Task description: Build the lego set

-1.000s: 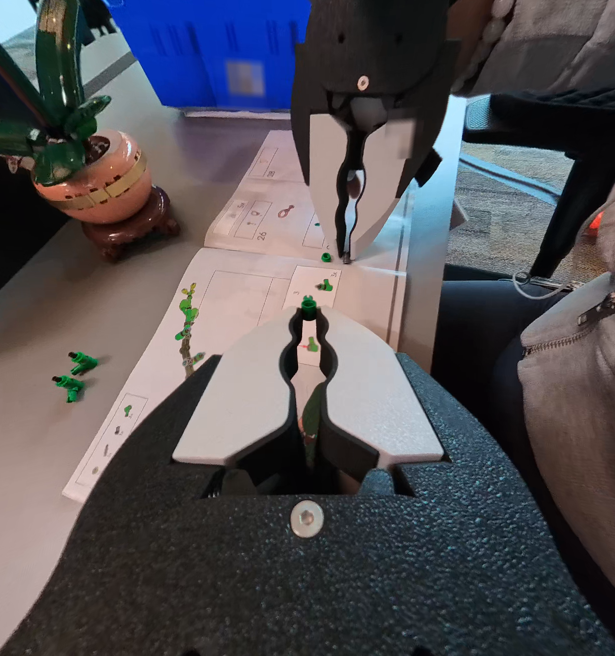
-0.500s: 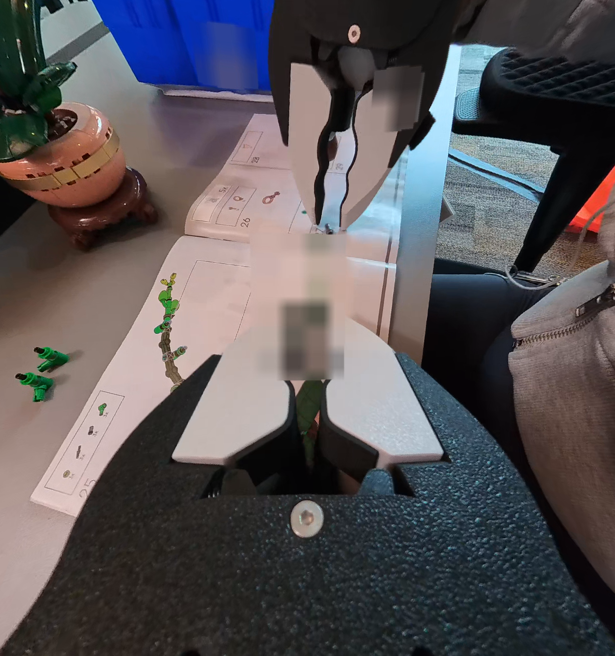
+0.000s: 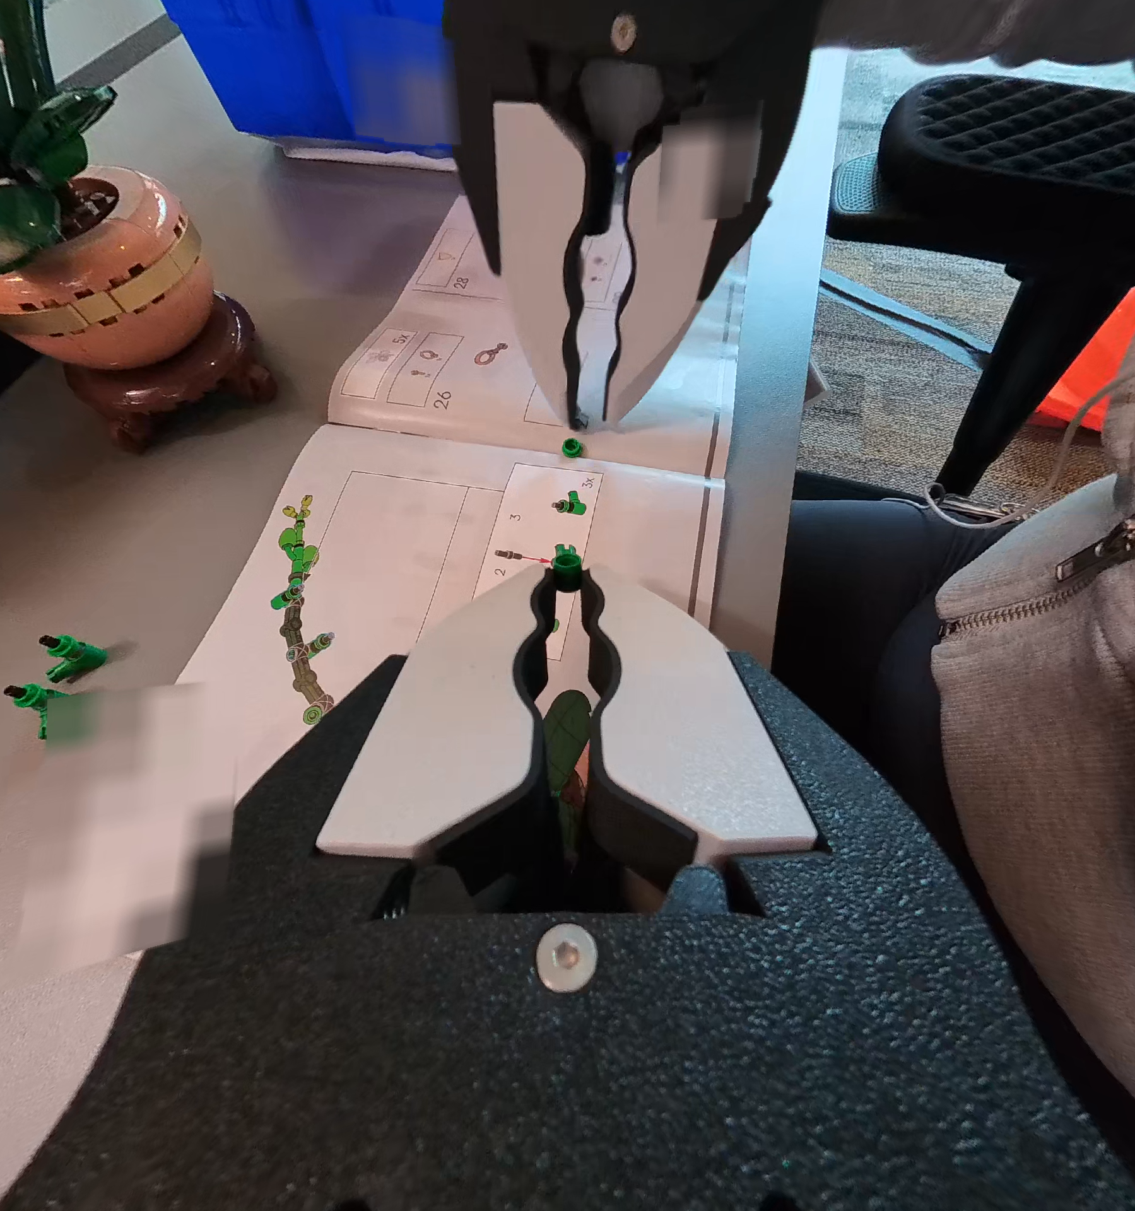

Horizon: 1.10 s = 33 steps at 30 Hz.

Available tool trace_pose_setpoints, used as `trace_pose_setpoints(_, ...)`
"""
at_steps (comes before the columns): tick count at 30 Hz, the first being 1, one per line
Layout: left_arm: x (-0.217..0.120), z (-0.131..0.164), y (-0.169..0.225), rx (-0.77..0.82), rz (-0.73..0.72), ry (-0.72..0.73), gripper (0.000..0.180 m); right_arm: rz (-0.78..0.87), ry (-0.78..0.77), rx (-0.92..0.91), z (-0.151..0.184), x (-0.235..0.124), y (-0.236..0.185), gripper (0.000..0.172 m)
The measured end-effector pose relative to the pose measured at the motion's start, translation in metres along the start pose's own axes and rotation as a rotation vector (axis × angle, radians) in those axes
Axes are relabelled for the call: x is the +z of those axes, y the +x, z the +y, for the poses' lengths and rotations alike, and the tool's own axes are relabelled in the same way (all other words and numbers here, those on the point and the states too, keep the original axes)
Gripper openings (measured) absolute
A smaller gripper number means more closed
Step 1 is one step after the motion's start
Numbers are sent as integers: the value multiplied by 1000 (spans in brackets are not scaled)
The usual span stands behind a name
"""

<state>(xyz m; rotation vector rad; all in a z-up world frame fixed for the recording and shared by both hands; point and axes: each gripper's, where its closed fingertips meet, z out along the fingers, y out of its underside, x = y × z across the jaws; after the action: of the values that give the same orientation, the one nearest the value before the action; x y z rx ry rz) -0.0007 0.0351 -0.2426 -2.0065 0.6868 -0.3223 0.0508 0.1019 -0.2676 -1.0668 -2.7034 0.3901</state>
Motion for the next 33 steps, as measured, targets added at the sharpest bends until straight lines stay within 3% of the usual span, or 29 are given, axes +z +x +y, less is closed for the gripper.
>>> trace_pose_setpoints(4,1,2,0,-9,8,-6,6,-25,-2,31,3,10,4,3)
trace_pose_setpoints(10,2,3,1,-21,20,-5,6,-46,128,124,-3,3,4,8)
trace_pose_setpoints(19,3,5,2,-26,24,-12,6,-43,79,128,1,3,4,9)
trace_pose_setpoints(29,4,5,3,-19,29,-15,6,-95,196,-129,-4,5,0,9)
trace_pose_setpoints(33,3,5,1,-19,21,-17,6,-132,191,-119,-2,5,-1,8)
